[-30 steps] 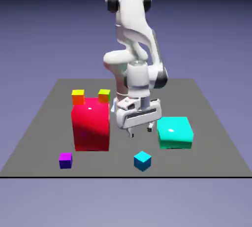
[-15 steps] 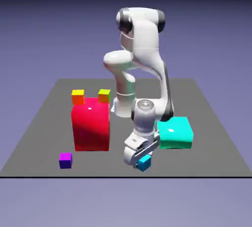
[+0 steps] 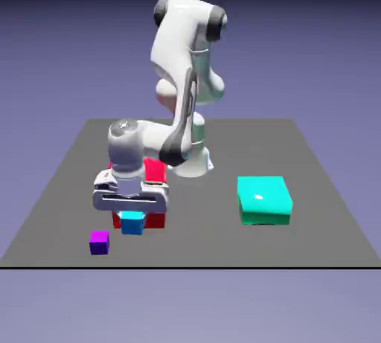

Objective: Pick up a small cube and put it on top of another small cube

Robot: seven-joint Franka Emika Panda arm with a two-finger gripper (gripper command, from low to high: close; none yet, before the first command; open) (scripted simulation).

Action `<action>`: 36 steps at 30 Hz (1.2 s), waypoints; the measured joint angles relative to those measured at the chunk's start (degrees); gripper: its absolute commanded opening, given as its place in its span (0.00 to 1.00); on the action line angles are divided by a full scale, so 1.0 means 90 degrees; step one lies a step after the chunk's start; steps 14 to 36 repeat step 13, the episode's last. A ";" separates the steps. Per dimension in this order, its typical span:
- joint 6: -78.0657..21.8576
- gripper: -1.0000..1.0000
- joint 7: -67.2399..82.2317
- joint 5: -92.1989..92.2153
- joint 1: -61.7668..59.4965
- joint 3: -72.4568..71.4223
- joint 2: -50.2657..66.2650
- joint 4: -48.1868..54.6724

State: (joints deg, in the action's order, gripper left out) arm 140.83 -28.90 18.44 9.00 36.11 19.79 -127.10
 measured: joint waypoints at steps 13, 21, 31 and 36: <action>-0.0030 1.00 -0.0152 0.0103 -0.0154 0.0082 0.0086 0.0082; -0.0030 1.00 -0.0152 0.0103 -0.0154 0.0082 0.0086 0.0082; -0.0030 1.00 -0.0152 0.0103 -0.0154 0.0082 0.0086 0.0082; -0.0030 1.00 -0.0152 0.0103 -0.0154 0.0082 0.0086 0.0082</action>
